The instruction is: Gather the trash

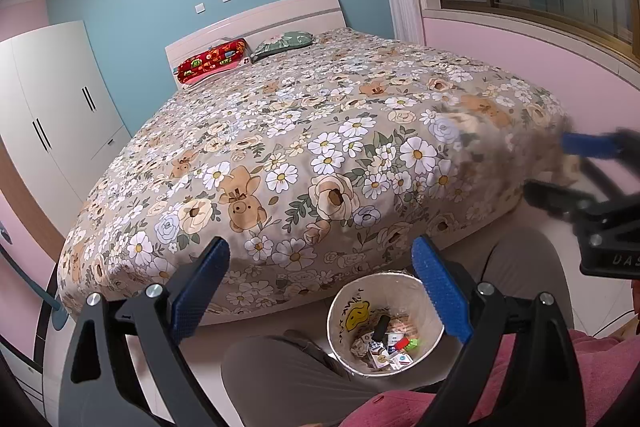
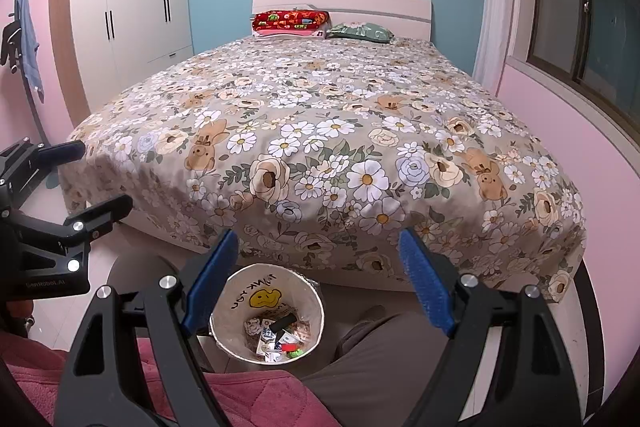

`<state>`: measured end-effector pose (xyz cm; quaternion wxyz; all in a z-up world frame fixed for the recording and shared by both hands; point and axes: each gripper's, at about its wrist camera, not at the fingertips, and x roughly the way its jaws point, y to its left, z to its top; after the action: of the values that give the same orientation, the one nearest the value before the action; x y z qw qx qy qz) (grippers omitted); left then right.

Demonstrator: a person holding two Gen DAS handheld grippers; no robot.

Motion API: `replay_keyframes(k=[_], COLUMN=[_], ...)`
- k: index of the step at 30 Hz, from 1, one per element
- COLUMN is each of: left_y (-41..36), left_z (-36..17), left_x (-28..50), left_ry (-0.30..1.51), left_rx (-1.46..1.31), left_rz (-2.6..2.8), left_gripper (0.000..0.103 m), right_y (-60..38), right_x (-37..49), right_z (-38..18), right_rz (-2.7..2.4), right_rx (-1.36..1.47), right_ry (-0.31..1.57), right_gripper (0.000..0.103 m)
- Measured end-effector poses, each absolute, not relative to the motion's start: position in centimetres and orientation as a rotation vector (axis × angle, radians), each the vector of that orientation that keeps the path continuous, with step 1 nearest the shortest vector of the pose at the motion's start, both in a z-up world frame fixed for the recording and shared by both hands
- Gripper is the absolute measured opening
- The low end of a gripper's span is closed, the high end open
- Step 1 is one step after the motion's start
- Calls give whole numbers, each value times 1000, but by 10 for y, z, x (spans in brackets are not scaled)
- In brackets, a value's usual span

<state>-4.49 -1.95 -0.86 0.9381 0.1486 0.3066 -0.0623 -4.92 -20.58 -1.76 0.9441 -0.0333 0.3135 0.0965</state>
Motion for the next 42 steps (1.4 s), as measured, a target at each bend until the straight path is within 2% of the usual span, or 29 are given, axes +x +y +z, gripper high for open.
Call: replay_keyframes(k=[29, 42], left_y=[-25, -23], left_z=[-9, -18], left_x=[-45, -37], left_ry=[630, 687], left_rx=[302, 293], left_rz=[-142, -153], left_gripper=[94, 97], right_y=[-201, -203], right_x=[-50, -49], right_z=[-23, -26], right_rz=[203, 209], right_rx=[-67, -60], right_ry=[644, 665], right_gripper=[81, 81])
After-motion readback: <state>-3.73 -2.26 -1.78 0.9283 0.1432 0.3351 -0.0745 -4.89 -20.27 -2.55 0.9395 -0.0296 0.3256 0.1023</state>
